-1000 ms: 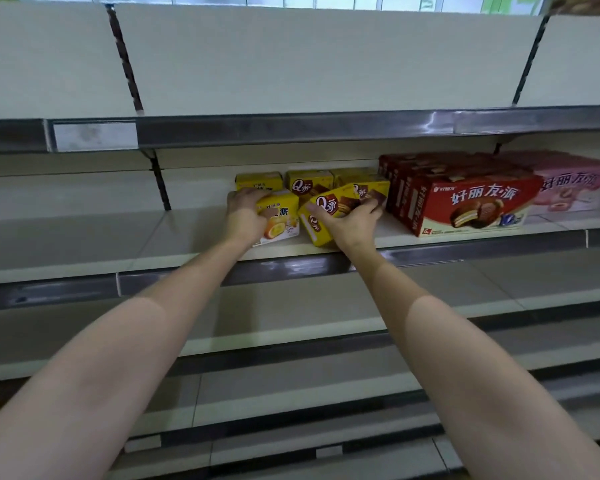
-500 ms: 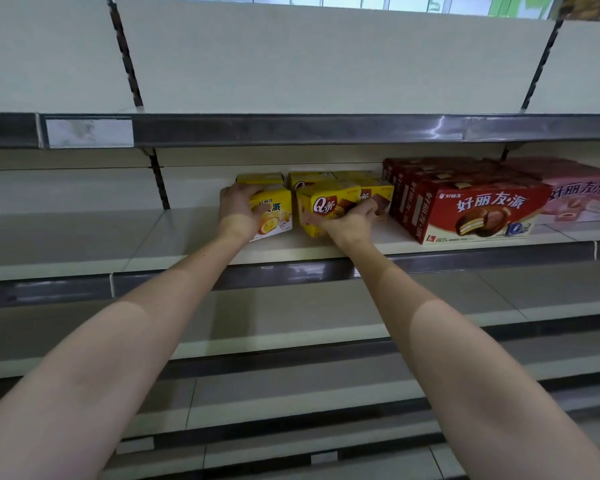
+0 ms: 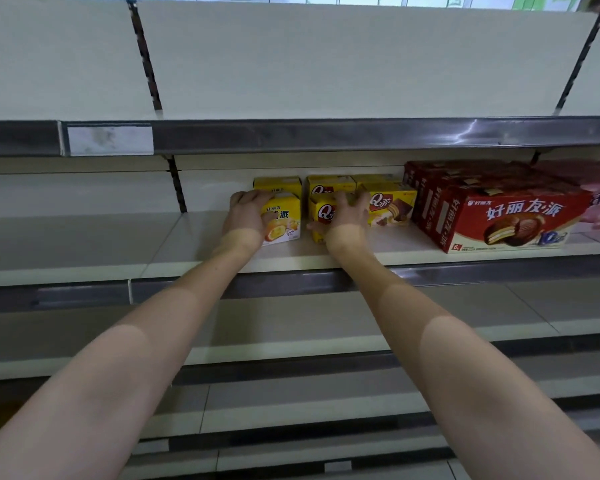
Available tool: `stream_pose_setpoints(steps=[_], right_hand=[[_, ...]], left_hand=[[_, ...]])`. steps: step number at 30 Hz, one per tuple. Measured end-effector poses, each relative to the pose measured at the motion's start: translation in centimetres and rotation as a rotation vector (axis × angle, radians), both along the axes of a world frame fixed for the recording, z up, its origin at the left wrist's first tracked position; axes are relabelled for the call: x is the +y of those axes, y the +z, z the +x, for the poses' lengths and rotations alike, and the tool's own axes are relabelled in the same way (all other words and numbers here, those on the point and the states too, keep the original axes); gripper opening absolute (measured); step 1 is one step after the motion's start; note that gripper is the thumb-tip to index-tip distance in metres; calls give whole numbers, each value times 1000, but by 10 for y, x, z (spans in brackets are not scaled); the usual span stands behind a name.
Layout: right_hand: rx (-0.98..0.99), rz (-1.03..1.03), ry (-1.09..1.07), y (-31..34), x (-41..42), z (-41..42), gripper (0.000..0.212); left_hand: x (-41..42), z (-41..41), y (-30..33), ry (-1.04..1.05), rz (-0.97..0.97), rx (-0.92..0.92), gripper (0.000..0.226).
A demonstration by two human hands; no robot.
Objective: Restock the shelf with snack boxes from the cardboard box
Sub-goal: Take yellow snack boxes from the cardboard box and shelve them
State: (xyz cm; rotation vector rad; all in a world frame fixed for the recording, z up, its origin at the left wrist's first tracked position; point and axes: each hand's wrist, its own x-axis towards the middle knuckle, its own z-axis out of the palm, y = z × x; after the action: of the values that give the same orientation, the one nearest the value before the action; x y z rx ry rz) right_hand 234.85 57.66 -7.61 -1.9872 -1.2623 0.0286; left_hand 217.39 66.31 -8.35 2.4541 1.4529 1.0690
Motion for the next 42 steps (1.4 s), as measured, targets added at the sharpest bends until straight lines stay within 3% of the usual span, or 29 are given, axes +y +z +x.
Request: stream_pose_setpoints(steps=[12,17,23,30,36,42], right_hand=[[-205,-66,-78,-1,34,11,72],[-223,-118,-91,4,44,6,84],[-180,-96,-50,-3,50,3,64],[-168,-154,-137,1,53,0,50],[-116,-167,-59,0,36,3,82],[-27,-102,-62,-6,10,0,59]], left_hand=[[37,7,-4,-201,79,2,41],[51,3,-12,-205,105,71,42],[50,8,-11,-306,14,-44,38],[37,18,-4,-211,-47,-15,40],[19,16,7,-47,-8,148,49],[-17,17,10,57,-14,40,38]])
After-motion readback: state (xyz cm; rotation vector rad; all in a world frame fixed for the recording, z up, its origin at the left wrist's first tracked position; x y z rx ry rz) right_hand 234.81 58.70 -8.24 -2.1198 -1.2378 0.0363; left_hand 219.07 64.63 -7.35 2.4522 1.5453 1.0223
